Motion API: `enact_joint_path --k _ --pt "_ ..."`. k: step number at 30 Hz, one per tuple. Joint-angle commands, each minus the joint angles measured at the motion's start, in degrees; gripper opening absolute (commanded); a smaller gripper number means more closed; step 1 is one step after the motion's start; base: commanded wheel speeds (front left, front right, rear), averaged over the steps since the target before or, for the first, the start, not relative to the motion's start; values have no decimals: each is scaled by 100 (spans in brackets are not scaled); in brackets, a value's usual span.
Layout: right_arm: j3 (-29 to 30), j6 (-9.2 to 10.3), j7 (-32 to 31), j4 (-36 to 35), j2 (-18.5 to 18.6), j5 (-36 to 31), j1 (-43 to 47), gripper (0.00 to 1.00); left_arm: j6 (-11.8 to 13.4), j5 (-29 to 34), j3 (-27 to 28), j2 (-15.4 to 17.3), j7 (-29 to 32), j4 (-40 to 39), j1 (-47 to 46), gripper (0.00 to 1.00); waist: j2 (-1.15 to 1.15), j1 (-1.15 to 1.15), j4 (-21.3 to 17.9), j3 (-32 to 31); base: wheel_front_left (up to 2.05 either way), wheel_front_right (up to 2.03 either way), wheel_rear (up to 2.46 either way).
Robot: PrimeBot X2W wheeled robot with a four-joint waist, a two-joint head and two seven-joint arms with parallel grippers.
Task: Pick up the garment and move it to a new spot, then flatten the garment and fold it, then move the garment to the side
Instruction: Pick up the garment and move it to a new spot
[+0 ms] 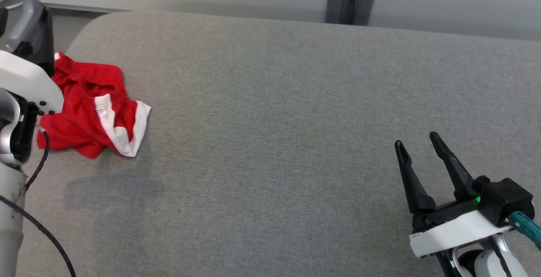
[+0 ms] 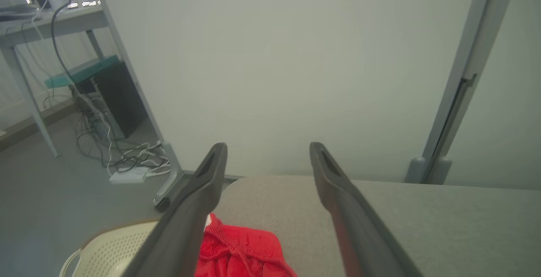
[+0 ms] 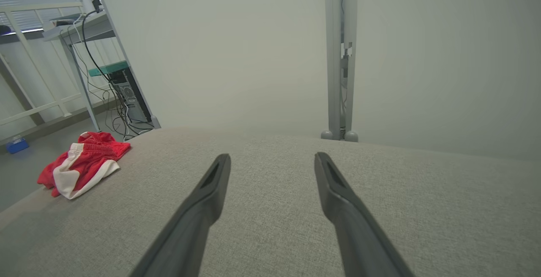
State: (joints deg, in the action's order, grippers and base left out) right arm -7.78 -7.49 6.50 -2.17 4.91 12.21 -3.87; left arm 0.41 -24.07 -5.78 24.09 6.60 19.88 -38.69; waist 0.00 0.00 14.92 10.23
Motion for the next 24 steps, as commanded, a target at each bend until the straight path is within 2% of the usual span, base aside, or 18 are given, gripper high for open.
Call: enact_joint_path --k 1,5,6,16,17,19,24 --pt "9 -1 58 8 44 37 -155 100 -75 -131 27 -38 110 661 -215 100 0 0 -538 571 0 0 0" --pt "20 -1 138 46 73 63 -330 100 -45 -351 162 -149 102 1788 -430 100 0 0 -782 911 0 0 0" --pt "20 -1 138 46 73 63 -330 100 -45 -351 162 -149 102 1788 -430 100 0 0 -782 911 0 0 0" --pt "-51 -1 229 160 169 96 -659 100 -55 -635 283 -277 135 3706 -819 100 0 0 -849 1431 0 0 0" --pt "-69 -1 235 174 177 95 -687 100 -87 -655 284 -283 166 3834 -845 96 0 0 -846 1447 0 0 0" --pt "-98 -1 252 211 189 109 -742 100 -141 -682 285 -292 135 4029 -903 0 0 0 -836 1459 0 0 0" --pt "-56 -1 284 288 199 143 -754 100 -190 -515 200 -191 -659 4047 -1172 0 0 0 -775 1351 0 0 0"
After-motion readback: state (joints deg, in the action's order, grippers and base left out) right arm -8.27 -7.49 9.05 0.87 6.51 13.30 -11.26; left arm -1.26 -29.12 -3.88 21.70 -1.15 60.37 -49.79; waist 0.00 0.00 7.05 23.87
